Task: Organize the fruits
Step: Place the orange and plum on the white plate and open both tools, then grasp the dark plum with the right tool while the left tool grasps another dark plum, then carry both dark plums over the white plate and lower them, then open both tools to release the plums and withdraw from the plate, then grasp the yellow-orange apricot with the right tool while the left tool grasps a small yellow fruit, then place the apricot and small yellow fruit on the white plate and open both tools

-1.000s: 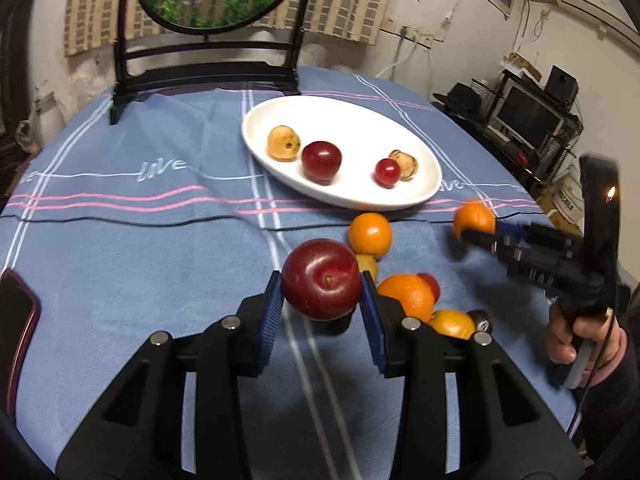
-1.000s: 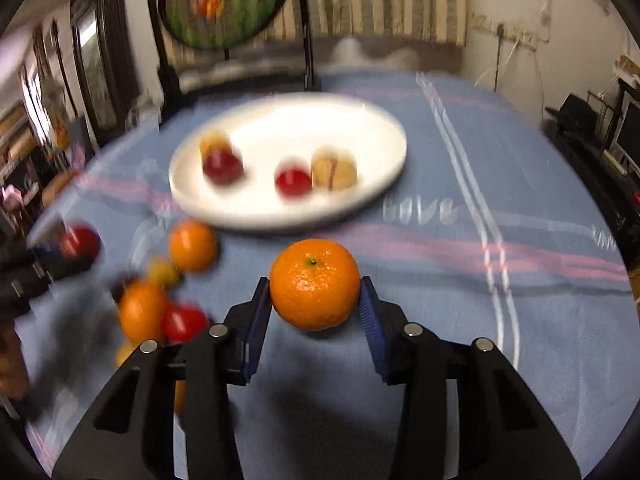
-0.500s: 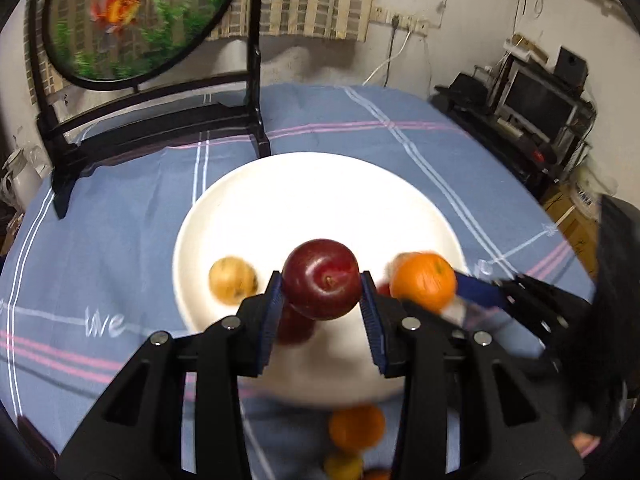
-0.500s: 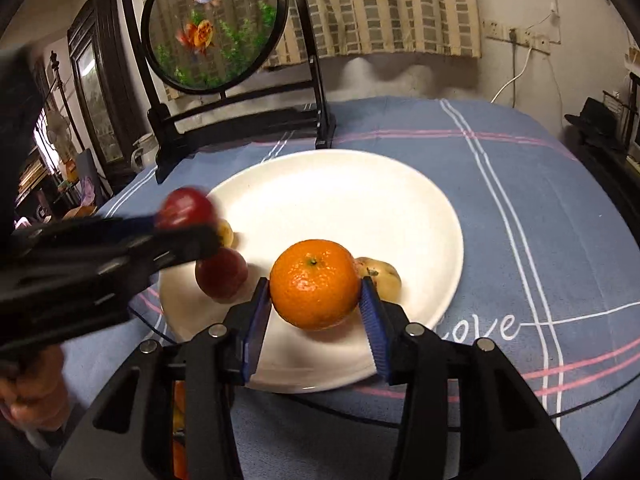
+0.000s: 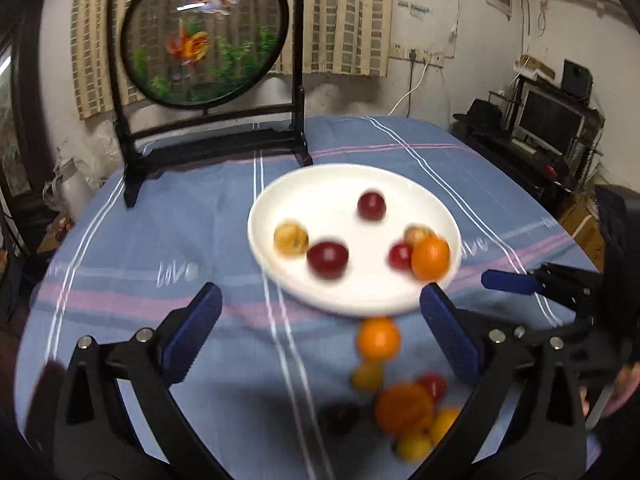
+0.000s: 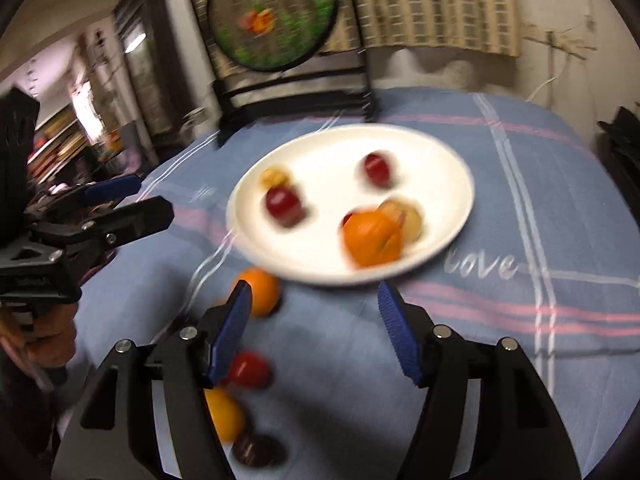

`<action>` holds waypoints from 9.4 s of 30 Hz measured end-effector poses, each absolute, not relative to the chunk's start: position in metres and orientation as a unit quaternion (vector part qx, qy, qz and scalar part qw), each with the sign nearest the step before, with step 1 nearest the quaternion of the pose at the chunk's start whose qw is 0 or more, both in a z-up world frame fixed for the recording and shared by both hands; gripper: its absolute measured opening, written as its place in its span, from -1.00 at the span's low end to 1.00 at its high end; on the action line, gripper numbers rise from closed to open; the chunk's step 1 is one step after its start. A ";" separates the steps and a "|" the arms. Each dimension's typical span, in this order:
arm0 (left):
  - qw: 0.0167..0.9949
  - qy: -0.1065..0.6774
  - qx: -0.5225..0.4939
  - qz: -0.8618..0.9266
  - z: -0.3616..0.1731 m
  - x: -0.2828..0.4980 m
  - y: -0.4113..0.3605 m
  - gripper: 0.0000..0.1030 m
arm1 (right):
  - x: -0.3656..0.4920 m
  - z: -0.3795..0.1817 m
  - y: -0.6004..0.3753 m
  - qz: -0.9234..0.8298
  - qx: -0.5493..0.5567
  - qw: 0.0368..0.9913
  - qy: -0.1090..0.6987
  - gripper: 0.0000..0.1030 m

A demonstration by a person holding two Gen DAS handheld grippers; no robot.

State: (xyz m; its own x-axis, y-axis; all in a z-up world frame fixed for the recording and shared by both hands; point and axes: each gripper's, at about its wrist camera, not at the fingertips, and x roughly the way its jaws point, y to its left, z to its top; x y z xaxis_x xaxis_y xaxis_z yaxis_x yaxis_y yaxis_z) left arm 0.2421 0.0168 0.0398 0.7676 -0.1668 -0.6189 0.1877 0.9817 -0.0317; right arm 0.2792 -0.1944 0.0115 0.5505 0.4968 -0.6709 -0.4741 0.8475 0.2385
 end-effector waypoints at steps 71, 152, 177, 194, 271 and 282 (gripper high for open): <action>0.889 0.424 0.067 -0.159 -0.038 0.217 0.018 -0.02 | 0.215 -0.019 -0.189 0.298 -0.083 0.844 0.437 -0.42; 0.934 0.349 -0.034 -0.064 0.026 0.286 0.038 0.94 | 0.297 0.030 -0.149 0.273 -0.020 0.897 0.347 0.18; 0.923 0.380 -0.050 -0.018 -0.007 0.234 0.056 0.95 | 0.211 -0.006 -0.139 0.306 -0.105 0.850 0.415 0.18; 0.921 0.387 -0.049 -0.015 -0.014 0.229 0.062 0.95 | 0.209 -0.016 -0.143 0.322 -0.084 0.831 0.446 -0.21; 0.914 0.350 -0.002 -0.206 0.045 0.274 -0.005 -0.46 | 0.294 0.020 -0.167 0.224 0.035 0.914 0.338 -0.27; 0.906 0.395 -0.015 -0.152 0.019 0.387 -0.005 -0.46 | 0.345 0.006 -0.142 0.216 0.005 0.915 0.341 -0.27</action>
State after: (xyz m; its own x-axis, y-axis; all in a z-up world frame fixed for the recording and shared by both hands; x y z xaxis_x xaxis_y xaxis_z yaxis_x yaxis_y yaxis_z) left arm 0.3871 -0.0046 0.0185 0.6418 -0.2876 -0.7109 0.2635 0.9533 -0.1477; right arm 0.3455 -0.1419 0.0059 0.6742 0.3986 -0.6218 -0.3917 0.9067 0.1564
